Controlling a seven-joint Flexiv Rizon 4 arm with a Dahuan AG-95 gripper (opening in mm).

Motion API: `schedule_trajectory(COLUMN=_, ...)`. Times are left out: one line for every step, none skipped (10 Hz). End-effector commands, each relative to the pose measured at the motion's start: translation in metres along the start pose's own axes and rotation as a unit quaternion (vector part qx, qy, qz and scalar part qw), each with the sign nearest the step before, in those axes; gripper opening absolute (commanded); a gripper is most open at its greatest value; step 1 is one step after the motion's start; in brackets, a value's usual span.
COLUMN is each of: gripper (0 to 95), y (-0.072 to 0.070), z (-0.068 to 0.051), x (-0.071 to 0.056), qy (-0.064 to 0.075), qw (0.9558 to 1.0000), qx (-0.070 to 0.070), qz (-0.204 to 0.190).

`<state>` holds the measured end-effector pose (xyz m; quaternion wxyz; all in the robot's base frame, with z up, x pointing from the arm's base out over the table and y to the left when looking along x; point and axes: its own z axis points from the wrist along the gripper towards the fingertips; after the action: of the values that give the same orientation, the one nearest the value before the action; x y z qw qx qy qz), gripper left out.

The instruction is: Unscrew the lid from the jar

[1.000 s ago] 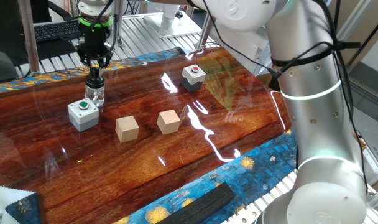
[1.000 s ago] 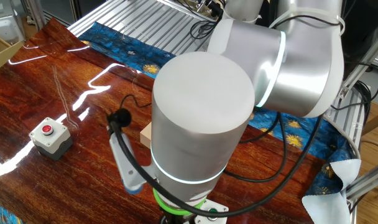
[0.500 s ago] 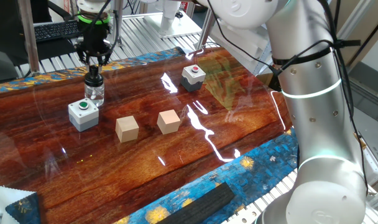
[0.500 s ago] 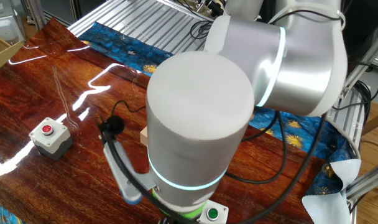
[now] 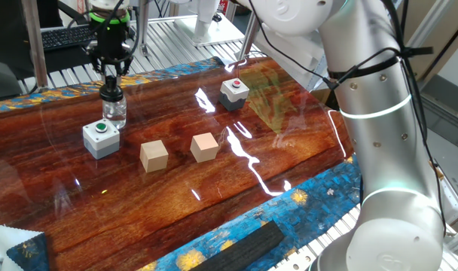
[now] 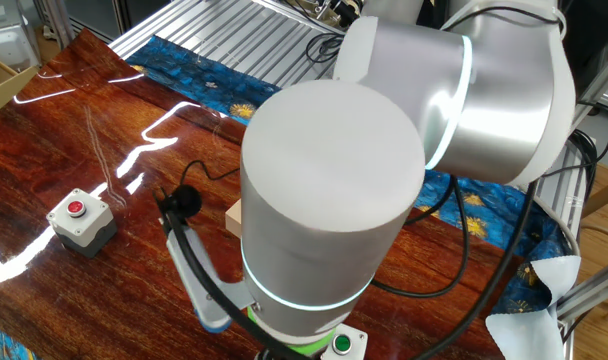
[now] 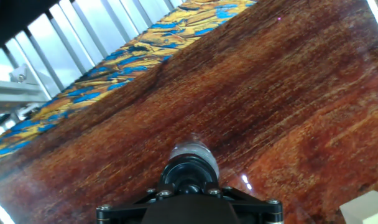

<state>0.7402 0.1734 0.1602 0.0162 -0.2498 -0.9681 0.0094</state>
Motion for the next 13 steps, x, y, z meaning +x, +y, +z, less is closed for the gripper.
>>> schedule_trajectory(gripper=0.0, y=-0.001, z=-0.007, x=0.0, qy=0.007, qw=1.0, qx=0.002, qz=0.0)
schedule_trajectory(gripper=0.0, y=-0.002, z=-0.011, x=0.001, qy=0.008, qw=1.0, qx=0.003, qz=0.001)
schedule_trajectory(gripper=0.0, y=-0.004, z=-0.018, x=0.001, qy=0.011, qw=0.9999, qx=0.004, qz=0.0)
schedule_trajectory(gripper=0.0, y=-0.005, z=-0.021, x=0.002, qy=0.013, qw=0.9999, qx=0.005, qz=0.0)
schedule_trajectory(gripper=0.0, y=-0.007, z=-0.026, x=0.002, qy=0.016, qw=0.9999, qx=0.001, qz=0.003)
schedule_trajectory(gripper=0.0, y=-0.009, z=-0.03, x=0.003, qy=0.02, qw=0.9998, qx=-0.006, qz=0.007)
schedule_trajectory(gripper=0.0, y=-0.011, z=-0.034, x=0.003, qy=0.023, qw=0.9997, qx=-0.009, qz=0.009)
schedule_trajectory(gripper=0.0, y=-0.013, z=-0.039, x=0.004, qy=0.026, qw=0.9995, qx=-0.013, qz=0.012)
schedule_trajectory(gripper=0.0, y=-0.016, z=-0.044, x=0.004, qy=0.03, qw=0.9994, qx=-0.013, qz=0.012)
schedule_trajectory(gripper=0.0, y=-0.018, z=-0.047, x=0.004, qy=0.033, qw=0.9993, qx=-0.015, qz=0.013)
schedule_trajectory(gripper=0.0, y=-0.02, z=-0.052, x=0.005, qy=0.036, qw=0.999, qx=-0.022, qz=0.017)
schedule_trajectory(gripper=0.0, y=-0.023, z=-0.056, x=0.005, qy=0.039, qw=0.9987, qx=-0.026, qz=0.019)
schedule_trajectory(gripper=0.0, y=-0.026, z=-0.06, x=0.004, qy=0.045, qw=0.9978, qx=-0.041, qz=0.029)
